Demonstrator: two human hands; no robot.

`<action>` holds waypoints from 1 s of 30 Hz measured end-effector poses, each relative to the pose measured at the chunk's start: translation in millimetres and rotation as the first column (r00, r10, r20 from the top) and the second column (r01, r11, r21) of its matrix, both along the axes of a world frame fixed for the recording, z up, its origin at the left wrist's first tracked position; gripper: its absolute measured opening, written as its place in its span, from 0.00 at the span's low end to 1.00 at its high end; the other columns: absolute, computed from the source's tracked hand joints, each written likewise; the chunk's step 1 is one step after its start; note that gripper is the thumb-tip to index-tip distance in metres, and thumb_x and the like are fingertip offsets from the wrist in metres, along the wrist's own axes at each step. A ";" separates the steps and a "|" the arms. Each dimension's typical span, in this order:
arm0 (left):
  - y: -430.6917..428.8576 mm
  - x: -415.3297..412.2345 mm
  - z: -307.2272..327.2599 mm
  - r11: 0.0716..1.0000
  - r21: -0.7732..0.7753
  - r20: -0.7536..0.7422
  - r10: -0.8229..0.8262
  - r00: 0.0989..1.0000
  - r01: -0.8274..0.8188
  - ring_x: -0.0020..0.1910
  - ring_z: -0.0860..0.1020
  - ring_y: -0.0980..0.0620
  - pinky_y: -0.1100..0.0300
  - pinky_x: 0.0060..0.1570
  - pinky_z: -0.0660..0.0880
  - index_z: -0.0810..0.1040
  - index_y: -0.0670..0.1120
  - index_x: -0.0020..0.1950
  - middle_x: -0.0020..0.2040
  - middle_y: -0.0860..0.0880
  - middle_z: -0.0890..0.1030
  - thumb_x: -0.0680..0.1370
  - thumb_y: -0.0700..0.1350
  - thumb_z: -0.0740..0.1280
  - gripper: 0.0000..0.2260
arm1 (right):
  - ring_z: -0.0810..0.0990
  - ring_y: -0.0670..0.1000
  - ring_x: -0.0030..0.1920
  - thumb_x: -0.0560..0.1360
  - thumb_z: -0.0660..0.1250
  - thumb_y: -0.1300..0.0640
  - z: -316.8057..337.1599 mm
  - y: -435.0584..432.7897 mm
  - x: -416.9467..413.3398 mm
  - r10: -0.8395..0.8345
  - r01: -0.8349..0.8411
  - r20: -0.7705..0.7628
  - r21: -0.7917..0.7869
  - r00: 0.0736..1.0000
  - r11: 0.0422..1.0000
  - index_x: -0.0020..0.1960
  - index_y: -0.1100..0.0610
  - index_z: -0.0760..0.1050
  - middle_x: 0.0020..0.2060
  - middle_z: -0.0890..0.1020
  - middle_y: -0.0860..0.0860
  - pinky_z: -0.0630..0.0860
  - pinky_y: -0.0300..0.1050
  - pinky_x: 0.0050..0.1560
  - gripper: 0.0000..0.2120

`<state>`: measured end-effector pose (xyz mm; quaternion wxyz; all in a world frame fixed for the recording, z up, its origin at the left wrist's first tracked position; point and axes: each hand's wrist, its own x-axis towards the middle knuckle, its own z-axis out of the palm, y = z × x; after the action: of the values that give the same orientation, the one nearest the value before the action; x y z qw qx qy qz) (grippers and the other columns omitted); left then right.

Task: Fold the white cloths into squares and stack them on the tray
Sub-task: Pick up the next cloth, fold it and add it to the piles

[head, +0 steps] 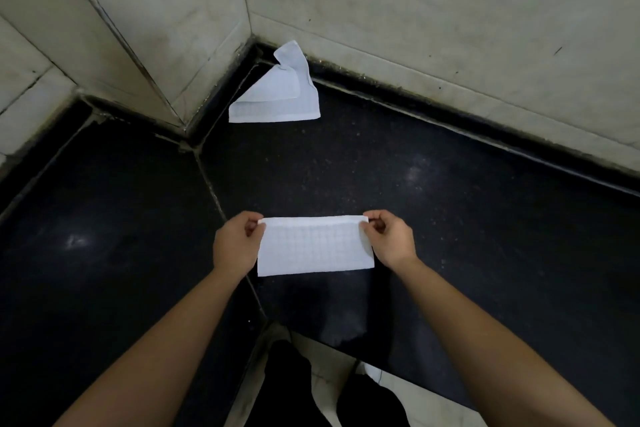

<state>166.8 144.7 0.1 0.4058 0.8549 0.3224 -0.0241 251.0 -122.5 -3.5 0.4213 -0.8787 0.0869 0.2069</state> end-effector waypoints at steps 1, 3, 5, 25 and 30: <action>0.2 1.6 -4.0 0.999 0.041 -0.004 -0.018 1.000 0.018 0.46 0.78 0.53 0.59 0.48 0.73 0.81 0.48 0.55 0.46 0.51 0.80 0.79 0.44 0.68 0.06 | 0.80 0.44 0.44 0.78 0.68 0.51 -3.4 0.4 0.8 0.013 -0.013 0.003 -0.031 1.000 0.999 0.55 0.46 0.79 0.41 0.82 0.43 0.75 0.37 0.45 0.07; 1.0 2.8 -11.4 0.995 0.092 -0.016 -0.038 0.999 0.039 0.47 0.78 0.51 0.59 0.48 0.73 0.80 0.48 0.56 0.47 0.50 0.78 0.79 0.45 0.67 0.07 | 0.80 0.44 0.45 0.78 0.67 0.51 -9.3 1.1 1.4 0.037 -0.036 0.021 -0.085 0.999 0.996 0.59 0.47 0.79 0.43 0.81 0.43 0.77 0.40 0.47 0.10; 2.5 1.6 -18.0 0.991 0.118 -0.016 -0.058 0.998 0.060 0.53 0.78 0.48 0.57 0.50 0.73 0.79 0.48 0.61 0.52 0.49 0.77 0.80 0.47 0.65 0.11 | 0.79 0.45 0.47 0.79 0.67 0.50 -12.6 3.4 0.5 0.060 -0.051 0.062 -0.133 0.996 0.990 0.63 0.48 0.78 0.48 0.80 0.45 0.79 0.46 0.53 0.14; 14.5 -40.0 -56.9 0.458 0.540 -0.355 -0.637 0.685 0.706 0.80 0.50 0.44 0.37 0.75 0.52 0.52 0.40 0.80 0.81 0.41 0.50 0.83 0.57 0.45 0.30 | 0.44 0.58 0.80 0.83 0.43 0.37 -58.2 33.8 -43.8 0.783 -0.514 0.089 -0.707 0.616 0.485 0.81 0.56 0.46 0.81 0.46 0.58 0.45 0.60 0.79 0.34; 14.1 -39.8 -55.4 0.470 0.518 -0.368 -0.631 0.683 0.714 0.80 0.50 0.44 0.37 0.75 0.52 0.52 0.40 0.80 0.81 0.41 0.50 0.83 0.58 0.44 0.30 | 0.39 0.56 0.80 0.82 0.39 0.35 -51.0 -6.6 -34.1 0.737 -0.518 -0.009 -0.717 0.676 0.467 0.81 0.57 0.39 0.81 0.41 0.54 0.45 0.62 0.78 0.36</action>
<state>126.9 158.8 -55.3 0.0335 0.9910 -0.0272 -0.1268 216.9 -129.1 -54.5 -0.0233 -0.9551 -0.2444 0.1658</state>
